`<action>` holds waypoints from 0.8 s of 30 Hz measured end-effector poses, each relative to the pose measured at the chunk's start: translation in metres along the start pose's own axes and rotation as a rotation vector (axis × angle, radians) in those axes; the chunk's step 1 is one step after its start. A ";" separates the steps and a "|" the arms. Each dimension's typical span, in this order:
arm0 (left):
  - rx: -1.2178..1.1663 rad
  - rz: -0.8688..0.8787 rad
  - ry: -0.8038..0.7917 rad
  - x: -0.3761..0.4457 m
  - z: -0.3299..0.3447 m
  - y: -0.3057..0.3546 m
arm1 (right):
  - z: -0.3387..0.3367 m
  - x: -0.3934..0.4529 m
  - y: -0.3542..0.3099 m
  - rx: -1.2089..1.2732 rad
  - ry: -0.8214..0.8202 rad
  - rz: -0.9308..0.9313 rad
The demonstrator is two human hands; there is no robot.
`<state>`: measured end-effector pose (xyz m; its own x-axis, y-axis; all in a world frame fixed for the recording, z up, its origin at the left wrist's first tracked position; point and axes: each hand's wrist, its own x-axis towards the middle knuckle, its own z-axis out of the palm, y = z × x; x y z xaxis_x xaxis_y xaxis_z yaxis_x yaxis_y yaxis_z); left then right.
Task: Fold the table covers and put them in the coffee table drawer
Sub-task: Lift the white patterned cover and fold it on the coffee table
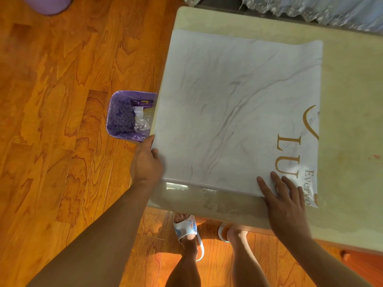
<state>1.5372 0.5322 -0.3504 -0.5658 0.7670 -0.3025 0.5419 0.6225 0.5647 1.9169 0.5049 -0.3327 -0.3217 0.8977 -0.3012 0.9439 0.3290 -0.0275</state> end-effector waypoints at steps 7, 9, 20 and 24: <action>0.018 0.023 -0.008 0.002 -0.002 -0.005 | 0.002 0.000 -0.001 0.016 -0.010 -0.003; 0.015 0.015 0.007 0.002 -0.001 -0.003 | 0.001 0.001 -0.001 0.021 -0.013 -0.001; 0.043 0.062 -0.017 0.004 -0.003 -0.003 | -0.001 0.001 -0.002 0.032 -0.019 0.007; 0.059 0.091 -0.004 0.001 -0.002 -0.004 | -0.003 0.002 -0.002 0.016 -0.045 0.015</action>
<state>1.5337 0.5304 -0.3515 -0.5099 0.8214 -0.2554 0.6265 0.5581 0.5441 1.9140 0.5064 -0.3307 -0.3038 0.8883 -0.3445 0.9499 0.3103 -0.0376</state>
